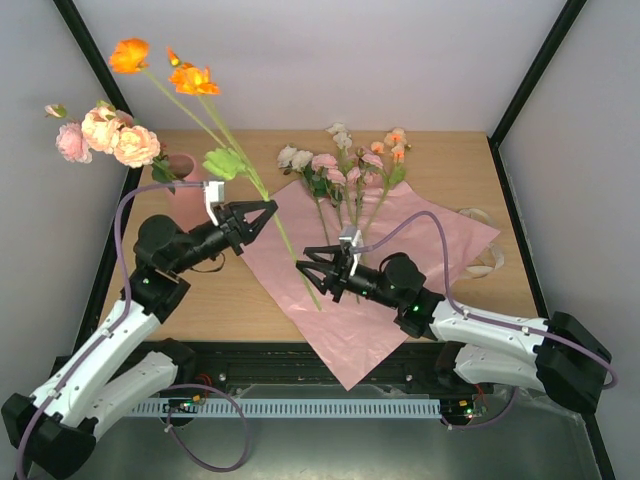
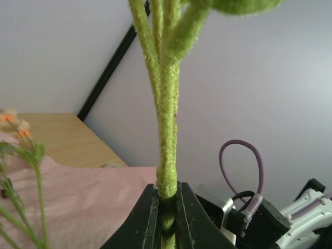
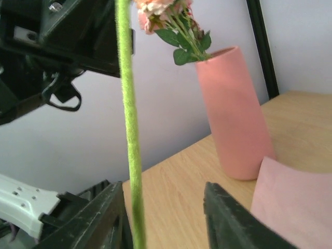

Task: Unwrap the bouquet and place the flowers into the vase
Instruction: Insert the fake flower into the vase.

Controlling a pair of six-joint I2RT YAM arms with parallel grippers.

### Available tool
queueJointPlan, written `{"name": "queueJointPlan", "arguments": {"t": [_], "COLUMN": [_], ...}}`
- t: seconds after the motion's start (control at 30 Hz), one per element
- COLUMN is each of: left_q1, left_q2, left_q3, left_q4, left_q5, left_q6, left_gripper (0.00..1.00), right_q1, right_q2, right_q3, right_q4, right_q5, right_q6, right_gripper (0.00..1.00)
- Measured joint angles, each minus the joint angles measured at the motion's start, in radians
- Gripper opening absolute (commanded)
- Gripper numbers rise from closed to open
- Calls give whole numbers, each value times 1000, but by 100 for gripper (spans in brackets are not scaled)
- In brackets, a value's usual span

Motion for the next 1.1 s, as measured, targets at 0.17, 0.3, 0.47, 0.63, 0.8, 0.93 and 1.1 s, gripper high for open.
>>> {"name": "queueJointPlan", "arguments": {"t": [0.17, 0.3, 0.47, 0.63, 0.8, 0.93, 1.1], "left_q1": [0, 0, 0, 0, 18, 62, 152], "left_q2": [-43, -41, -23, 39, 158, 245, 325], "left_q3": [62, 170, 327, 459, 594, 664, 773], "left_q4": [-128, -245, -336, -354, -359, -367, -398], "left_q5": [-107, -232, -437, -644, -818, -887, -935], "left_q6": [123, 249, 436, 580, 683, 724, 747], "left_gripper": [3, 3, 2, 2, 2, 2, 2], "right_q1": [1, 1, 1, 1, 1, 1, 1], "right_q2": [-11, -25, -44, -72, -105, -129, -154], "right_q3": [0, 0, 0, 0, 0, 0, 0], "right_q4": [-27, -45, -72, -99, -135, -156, -189], "right_q5": [34, 54, 65, 79, 90, 98, 103], "right_q6": [-3, -7, -6, -7, -13, -25, -42], "right_gripper": [100, 99, 99, 99, 99, 99, 99]}}
